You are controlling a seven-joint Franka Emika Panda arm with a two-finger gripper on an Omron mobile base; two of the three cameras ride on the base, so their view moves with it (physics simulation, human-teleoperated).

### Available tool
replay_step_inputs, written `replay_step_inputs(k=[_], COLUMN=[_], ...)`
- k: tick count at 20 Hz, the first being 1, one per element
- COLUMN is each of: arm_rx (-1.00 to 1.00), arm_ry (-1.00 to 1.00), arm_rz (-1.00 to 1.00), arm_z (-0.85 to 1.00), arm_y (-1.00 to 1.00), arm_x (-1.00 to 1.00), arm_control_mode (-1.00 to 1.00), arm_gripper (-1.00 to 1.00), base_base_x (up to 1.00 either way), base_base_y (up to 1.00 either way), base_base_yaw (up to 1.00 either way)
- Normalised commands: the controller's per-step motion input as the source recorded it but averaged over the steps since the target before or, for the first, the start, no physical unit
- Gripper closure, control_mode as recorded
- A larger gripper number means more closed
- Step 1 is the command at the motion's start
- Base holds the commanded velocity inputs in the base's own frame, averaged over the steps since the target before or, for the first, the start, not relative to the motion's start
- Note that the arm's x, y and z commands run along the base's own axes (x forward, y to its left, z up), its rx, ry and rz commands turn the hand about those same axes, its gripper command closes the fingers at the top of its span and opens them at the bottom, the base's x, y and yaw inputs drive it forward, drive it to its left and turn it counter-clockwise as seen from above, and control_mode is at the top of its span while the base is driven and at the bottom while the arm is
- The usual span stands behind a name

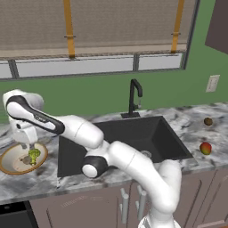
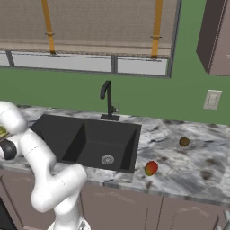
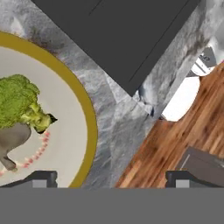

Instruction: There is a mixed pile of frozen fruits and vegetables on the counter. Locate all the frozen vegetables and place the items in a bowl on the counter. Take all the frozen fruits and defrost them in a running sink.

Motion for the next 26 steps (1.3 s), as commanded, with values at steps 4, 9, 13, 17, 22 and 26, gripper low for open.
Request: replay_step_inputs(k=[4, 9, 13, 17, 22, 26], arm_rx=[-0.09, -0.05, -0.04, -0.16, -0.19, -0.28], arm_ry=[0.22, 0.83, 1.0, 0.9, 0.22, -0.35], arm_rz=[-0.16, -0.17, -0.19, -0.18, -0.09, 0.0], arm_z=[0.57, 0.43, 0.08, 0.17, 0.85, 1.0], arm_y=[-1.0, -1.0, -0.98, -0.97, -0.65, -0.39], arm_x=[-0.86, -0.16, -0.05, -0.05, -0.56, -0.54], arm_control_mode=[-1.0, -1.0, -1.0, -1.0, -1.0, -1.0], arm_gripper=[-1.0, -1.0, -1.0, -1.0, -1.0, -1.0], base_base_x=[0.0, 0.0, 0.0, 0.0, 0.0, 0.0], base_base_y=[0.0, 0.0, 0.0, 0.0, 0.0, 0.0], base_base_yaw=[0.0, 0.0, 0.0, 0.0, 0.0, 0.0])
